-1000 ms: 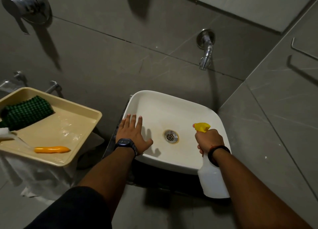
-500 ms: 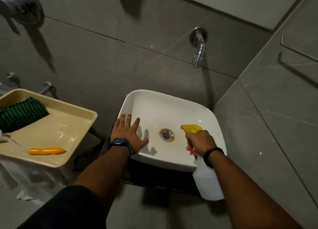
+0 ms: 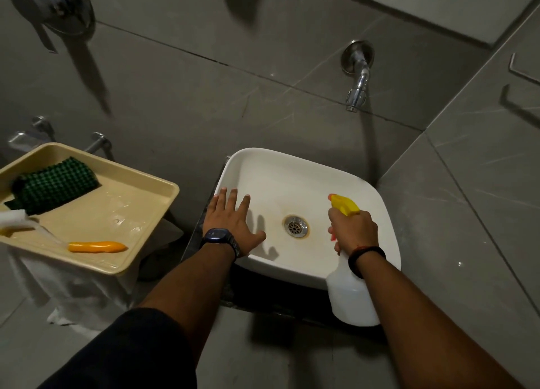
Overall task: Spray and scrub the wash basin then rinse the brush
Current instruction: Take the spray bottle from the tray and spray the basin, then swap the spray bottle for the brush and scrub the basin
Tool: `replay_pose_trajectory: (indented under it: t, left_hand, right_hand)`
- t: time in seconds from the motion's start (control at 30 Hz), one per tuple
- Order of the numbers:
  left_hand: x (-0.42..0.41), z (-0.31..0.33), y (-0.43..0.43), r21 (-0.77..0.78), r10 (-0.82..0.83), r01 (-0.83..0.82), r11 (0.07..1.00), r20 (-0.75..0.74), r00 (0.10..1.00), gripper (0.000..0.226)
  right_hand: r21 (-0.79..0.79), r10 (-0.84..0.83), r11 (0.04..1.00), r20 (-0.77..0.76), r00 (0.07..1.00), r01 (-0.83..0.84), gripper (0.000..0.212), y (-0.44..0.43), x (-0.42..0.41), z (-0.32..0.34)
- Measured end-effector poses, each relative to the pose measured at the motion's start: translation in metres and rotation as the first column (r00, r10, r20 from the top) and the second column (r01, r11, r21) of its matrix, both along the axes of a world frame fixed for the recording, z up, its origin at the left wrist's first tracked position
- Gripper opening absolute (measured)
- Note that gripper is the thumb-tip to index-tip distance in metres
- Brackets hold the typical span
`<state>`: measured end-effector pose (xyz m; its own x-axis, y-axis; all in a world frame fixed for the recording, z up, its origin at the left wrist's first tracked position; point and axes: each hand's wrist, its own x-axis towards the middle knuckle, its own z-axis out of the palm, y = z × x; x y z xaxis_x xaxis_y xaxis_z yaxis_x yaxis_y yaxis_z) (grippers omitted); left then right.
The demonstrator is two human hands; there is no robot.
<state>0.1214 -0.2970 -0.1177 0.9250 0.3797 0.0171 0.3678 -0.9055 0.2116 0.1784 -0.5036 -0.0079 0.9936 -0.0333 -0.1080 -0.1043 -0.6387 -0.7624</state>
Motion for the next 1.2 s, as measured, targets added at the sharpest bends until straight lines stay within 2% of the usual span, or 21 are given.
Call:
replay_pose_trajectory:
  t: [0.17,0.3,0.4,0.53,0.6,0.67,0.73,0.8,0.9,1.07,1.2]
  left_hand:
    - [-0.013,0.006,0.010,-0.088,-0.010,0.015,0.996,0.054,0.998,0.097]
    - [-0.041,0.010,0.068,-0.165,0.120,-0.096,0.982,0.138,0.983,0.095]
    - [-0.070,0.004,0.134,-0.171,0.245,-0.217,0.961,0.161,0.956,0.088]
    - [-0.118,-0.024,0.217,-0.130,0.370,-0.354,0.926,0.136,0.919,0.084]
    - [-0.141,-0.043,0.257,-0.121,0.440,-0.429,0.895,0.097,0.893,0.087]
    - [-0.159,-0.062,0.290,-0.110,0.497,-0.490,0.865,0.050,0.866,0.091]
    - [-0.172,-0.080,0.318,-0.087,0.543,-0.542,0.836,-0.015,0.839,0.096]
    - [-0.180,-0.095,0.338,-0.046,0.575,-0.577,0.815,-0.056,0.817,0.100]
    - [-0.187,-0.113,0.357,-0.017,0.621,-0.624,0.782,-0.069,0.781,0.102]
    - [-0.189,-0.131,0.364,-0.016,0.662,-0.665,0.746,-0.080,0.745,0.106]
    - [-0.186,-0.138,0.365,0.006,0.662,-0.665,0.747,-0.097,0.743,0.108]
  right_hand:
    - [0.109,0.141,0.979,0.237,0.961,-0.171,0.035,0.063,-0.017,0.030]
    - [0.182,0.258,0.917,0.404,0.878,-0.354,0.040,0.146,-0.029,0.054]
    - [0.271,0.245,0.871,0.482,0.841,-0.409,0.027,0.223,-0.035,0.046]
    - [0.406,0.296,0.803,0.365,0.883,-0.437,0.022,0.324,-0.040,0.003]
    - [0.475,0.325,0.778,0.257,0.910,-0.412,0.030,0.371,-0.039,-0.028]
    - [0.498,0.343,0.778,0.172,0.923,-0.382,0.018,0.406,-0.038,-0.062]
    - [0.508,0.366,0.777,0.118,0.923,-0.373,0.014,0.439,-0.039,-0.095]
    - [0.503,0.375,0.771,0.136,0.917,-0.389,0.011,0.463,-0.040,-0.121]
    - [0.501,0.355,0.765,0.198,0.914,-0.405,0.017,0.493,-0.042,-0.149]
    - [0.543,0.304,0.762,0.180,0.936,-0.352,0.022,0.519,-0.038,-0.174]
    - [0.522,0.378,0.759,0.136,0.916,-0.390,0.028,0.523,-0.043,-0.190]
